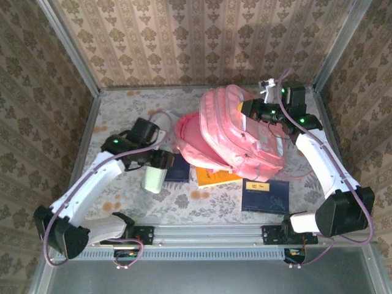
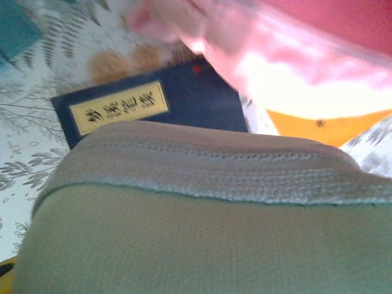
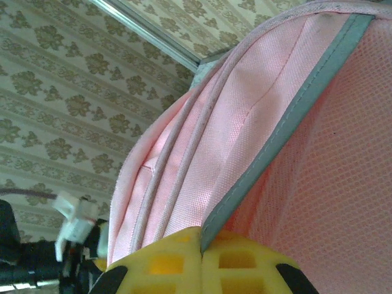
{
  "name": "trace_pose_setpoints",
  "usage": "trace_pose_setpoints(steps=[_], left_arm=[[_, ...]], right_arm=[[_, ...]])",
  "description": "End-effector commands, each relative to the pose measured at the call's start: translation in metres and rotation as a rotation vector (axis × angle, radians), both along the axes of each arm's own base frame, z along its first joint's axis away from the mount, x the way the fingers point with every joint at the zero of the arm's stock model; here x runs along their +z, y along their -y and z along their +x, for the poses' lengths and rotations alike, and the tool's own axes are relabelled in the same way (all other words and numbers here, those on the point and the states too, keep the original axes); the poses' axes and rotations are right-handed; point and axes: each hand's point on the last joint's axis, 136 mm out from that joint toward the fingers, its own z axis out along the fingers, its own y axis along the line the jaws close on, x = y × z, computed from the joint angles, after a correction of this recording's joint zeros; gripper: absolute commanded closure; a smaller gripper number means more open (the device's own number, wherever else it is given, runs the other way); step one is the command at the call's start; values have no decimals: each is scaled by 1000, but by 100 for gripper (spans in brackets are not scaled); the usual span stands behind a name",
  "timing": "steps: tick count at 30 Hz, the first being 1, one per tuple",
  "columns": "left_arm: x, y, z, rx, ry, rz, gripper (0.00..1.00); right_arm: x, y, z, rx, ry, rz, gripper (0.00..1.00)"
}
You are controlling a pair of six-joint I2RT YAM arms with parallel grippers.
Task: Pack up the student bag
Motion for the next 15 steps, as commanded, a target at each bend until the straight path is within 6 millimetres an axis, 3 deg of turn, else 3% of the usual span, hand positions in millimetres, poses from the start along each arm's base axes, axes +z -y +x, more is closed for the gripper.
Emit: trace_pose_setpoints(steps=[1, 7, 10, 15], left_arm=[[33, 7, 2, 64, -4, -180, 36], [62, 11, 15, 105, 43, -298, 37], [72, 8, 22, 129, 62, -332, 37], [104, 0, 32, 173, 118, -409, 38]], right_arm=[[76, -10, -16, 119, 226, 108, 100], [129, -9, -9, 190, 330, 190, 100], [142, -17, -8, 270, 384, 127, 100], [145, -26, -16, 449, 439, 102, 100]])
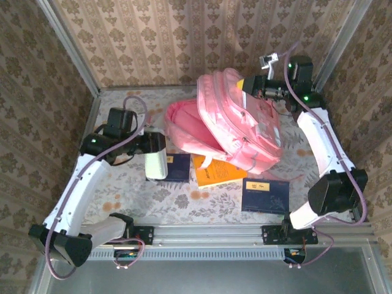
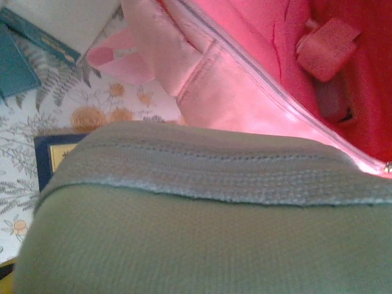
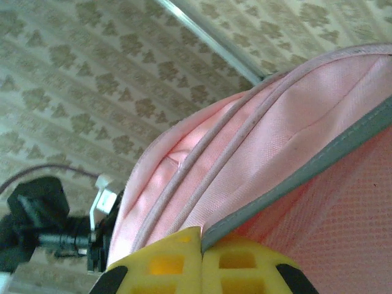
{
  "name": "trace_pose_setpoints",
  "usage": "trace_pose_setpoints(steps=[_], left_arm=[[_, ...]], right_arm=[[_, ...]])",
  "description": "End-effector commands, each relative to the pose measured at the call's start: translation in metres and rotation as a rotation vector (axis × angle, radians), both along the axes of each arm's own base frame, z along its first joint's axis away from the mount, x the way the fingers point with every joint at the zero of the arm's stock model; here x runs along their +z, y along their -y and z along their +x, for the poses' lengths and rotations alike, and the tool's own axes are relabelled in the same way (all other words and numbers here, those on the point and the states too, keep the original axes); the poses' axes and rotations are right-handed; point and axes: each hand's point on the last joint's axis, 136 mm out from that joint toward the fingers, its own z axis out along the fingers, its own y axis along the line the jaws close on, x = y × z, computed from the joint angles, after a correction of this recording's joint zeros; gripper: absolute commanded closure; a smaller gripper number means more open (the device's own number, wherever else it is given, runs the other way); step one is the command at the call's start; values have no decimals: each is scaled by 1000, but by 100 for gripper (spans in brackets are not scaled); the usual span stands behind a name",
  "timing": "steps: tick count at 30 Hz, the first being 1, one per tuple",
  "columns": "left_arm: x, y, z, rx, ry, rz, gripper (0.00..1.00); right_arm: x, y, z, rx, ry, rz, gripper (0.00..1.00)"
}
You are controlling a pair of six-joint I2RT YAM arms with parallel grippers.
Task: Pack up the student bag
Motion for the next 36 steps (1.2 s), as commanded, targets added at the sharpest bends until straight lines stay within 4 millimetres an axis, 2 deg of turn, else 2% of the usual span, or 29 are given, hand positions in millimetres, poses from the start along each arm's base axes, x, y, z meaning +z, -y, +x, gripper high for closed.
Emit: trace_pose_setpoints(steps=[1, 3, 8, 12, 19, 25, 30, 31, 36], left_arm=[[44, 2, 7, 22, 84, -116, 38], [55, 2, 11, 32, 98, -145, 38], [77, 2, 23, 57, 130, -194, 37], [83, 8, 40, 85, 121, -262, 37], [64, 44, 85, 186, 15, -533, 37], [33, 76, 116, 264, -41, -613, 37], [8, 102, 140, 319, -78, -628, 37], [4, 117, 138, 302, -86, -627, 37], [-15, 150, 149, 309, -121, -610, 36]], right_arm=[[63, -15, -43, 248, 324, 17, 100], [58, -17, -43, 296, 328, 30, 100], [28, -18, -39, 315, 371, 1, 100], [22, -17, -44, 294, 490, 9, 100], [10, -19, -31, 263, 422, 32, 100], [23, -20, -33, 255, 448, 68, 100], [24, -25, -33, 279, 438, 80, 100], [24, -26, -33, 281, 438, 80, 100], [27, -28, -36, 284, 447, 83, 100]])
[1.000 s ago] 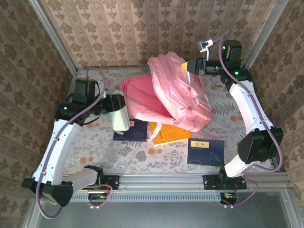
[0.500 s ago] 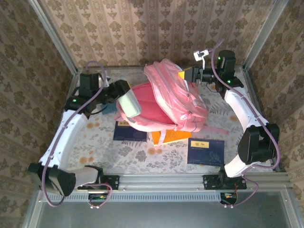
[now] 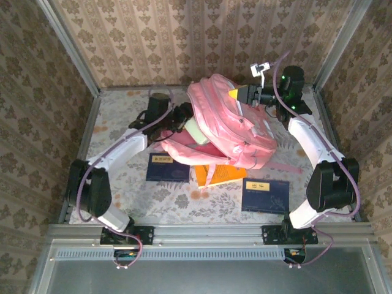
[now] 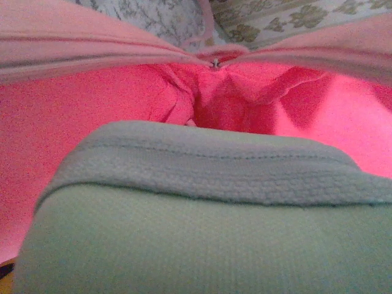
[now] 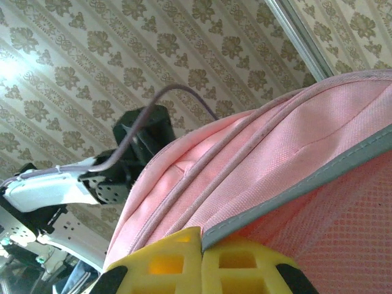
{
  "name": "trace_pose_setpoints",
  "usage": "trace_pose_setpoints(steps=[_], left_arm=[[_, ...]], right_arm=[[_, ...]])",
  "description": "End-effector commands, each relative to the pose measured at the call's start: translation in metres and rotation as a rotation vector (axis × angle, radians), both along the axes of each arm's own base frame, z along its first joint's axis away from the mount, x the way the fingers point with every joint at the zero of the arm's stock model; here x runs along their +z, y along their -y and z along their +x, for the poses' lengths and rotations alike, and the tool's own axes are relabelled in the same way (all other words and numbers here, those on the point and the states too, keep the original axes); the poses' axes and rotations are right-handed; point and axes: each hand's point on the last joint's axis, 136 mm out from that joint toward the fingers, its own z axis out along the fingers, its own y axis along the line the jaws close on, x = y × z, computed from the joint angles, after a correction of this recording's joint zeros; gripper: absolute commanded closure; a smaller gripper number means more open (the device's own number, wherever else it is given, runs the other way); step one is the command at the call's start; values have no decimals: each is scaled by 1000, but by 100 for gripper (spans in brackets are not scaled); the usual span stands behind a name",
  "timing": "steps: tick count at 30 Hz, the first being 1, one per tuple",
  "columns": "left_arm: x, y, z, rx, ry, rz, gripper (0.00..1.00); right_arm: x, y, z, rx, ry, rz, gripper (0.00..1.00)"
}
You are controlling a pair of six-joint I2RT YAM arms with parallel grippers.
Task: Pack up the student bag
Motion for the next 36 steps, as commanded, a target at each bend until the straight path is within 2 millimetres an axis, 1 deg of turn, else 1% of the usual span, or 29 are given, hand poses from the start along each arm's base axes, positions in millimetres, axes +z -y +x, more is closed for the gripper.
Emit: trace_pose_setpoints(steps=[1, 3, 8, 10, 11, 13, 15, 16, 18, 21, 25, 29, 32, 36], left_arm=[[26, 26, 19, 30, 72, -84, 35], [20, 47, 20, 9, 63, -127, 34], [4, 95, 12, -18, 34, -216, 34], [-1, 115, 7, -33, 20, -249, 32], [-3, 126, 6, -44, 17, -273, 29], [3, 151, 4, -90, 34, -337, 18], [5, 171, 1, -146, 35, -348, 0], [5, 177, -1, -166, 34, -334, 0], [1, 178, -2, -173, 30, -291, 0], [1, 170, -1, -162, 44, -265, 0], [8, 156, -5, -166, 56, -237, 0], [23, 145, -15, -206, 101, -174, 0], [27, 129, -18, -197, 111, -154, 0], [29, 101, -20, -165, 117, -136, 0]], right_arm=[[52, -5, -21, 48, 250, 22, 100], [53, -4, -21, 43, 253, 23, 100], [60, -3, -17, 25, 257, 32, 100], [63, -3, -15, 21, 259, 38, 100], [64, -3, -15, 20, 263, 40, 100], [67, -3, -15, 15, 268, 44, 100], [67, -3, -15, 18, 266, 51, 100], [68, -4, -16, 18, 267, 51, 100], [67, -4, -16, 17, 266, 50, 100], [65, -3, -16, 13, 265, 46, 100], [63, -2, -13, 0, 265, 33, 100], [61, -1, -11, -12, 260, 32, 100], [59, 3, -7, -31, 256, 31, 100], [59, 10, -5, -72, 261, 29, 100]])
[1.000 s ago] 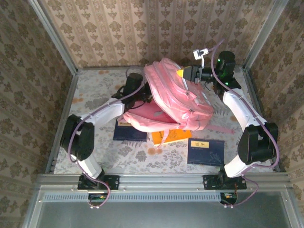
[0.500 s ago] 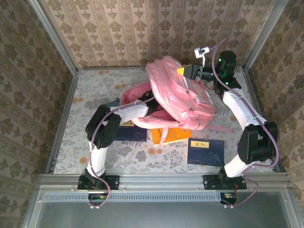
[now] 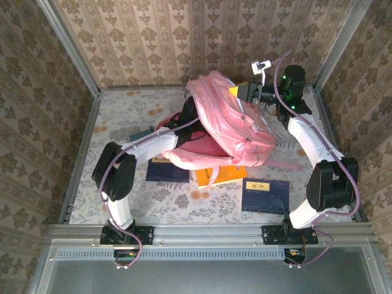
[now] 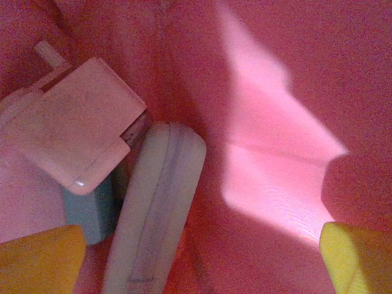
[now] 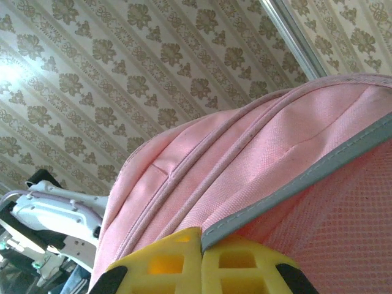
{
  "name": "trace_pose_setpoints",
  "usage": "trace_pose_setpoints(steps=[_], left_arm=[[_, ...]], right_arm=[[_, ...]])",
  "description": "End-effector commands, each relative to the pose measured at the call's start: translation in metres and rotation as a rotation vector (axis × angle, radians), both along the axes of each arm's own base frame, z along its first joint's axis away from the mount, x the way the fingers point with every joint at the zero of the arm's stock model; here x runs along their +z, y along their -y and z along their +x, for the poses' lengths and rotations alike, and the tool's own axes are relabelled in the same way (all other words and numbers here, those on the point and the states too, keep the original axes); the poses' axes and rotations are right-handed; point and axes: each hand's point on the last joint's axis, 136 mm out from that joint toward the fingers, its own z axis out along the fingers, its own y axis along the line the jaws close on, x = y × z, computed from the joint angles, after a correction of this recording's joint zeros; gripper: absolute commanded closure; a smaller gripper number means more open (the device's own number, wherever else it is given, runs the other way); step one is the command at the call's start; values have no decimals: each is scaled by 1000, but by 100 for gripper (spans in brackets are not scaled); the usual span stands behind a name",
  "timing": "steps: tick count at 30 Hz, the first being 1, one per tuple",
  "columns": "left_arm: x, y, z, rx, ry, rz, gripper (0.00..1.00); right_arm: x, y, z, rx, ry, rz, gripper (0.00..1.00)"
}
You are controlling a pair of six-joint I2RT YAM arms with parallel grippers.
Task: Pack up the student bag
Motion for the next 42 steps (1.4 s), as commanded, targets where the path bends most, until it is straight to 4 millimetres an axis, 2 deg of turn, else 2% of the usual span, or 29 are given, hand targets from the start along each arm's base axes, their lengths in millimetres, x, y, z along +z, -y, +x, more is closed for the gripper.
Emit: trace_pose_setpoints(steps=[1, 7, 12, 15, 17, 20, 24, 28, 32, 35, 36, 39, 42], left_arm=[[32, -23, -3, -6, 97, -9, 0], [55, -61, -18, -26, 197, 120, 0], [68, -76, -30, -61, 218, 108, 0], [63, -103, -37, -34, 219, 204, 0], [67, -124, -41, -7, 232, 231, 0], [76, -152, -47, 16, 246, 235, 0], [89, -183, -58, 40, 300, 286, 0], [93, -199, -72, 27, 342, 375, 0], [82, -205, -81, 4, 336, 425, 0], [69, -209, -87, -8, 315, 448, 0], [64, -211, -89, -11, 307, 459, 0], [53, -233, -85, 49, 271, 528, 0], [44, -253, -84, 105, 224, 570, 0]], right_arm=[[50, 9, -10, -61, 233, 6, 100], [46, 18, -3, -124, 221, -5, 100], [41, 25, 6, -176, 194, -10, 100], [38, 33, 13, -227, 174, -22, 100], [34, 42, 21, -287, 158, -45, 100], [27, 69, 42, -434, 112, -81, 100], [24, 118, 70, -595, 39, -47, 100], [26, 145, 84, -692, 76, -54, 100], [23, 148, 95, -708, 109, -111, 100], [13, 143, 103, -669, 109, -130, 100], [7, 139, 107, -649, 102, -136, 100], [-16, 122, 117, -590, 73, -171, 100], [-53, 97, 127, -537, 12, -254, 100]])
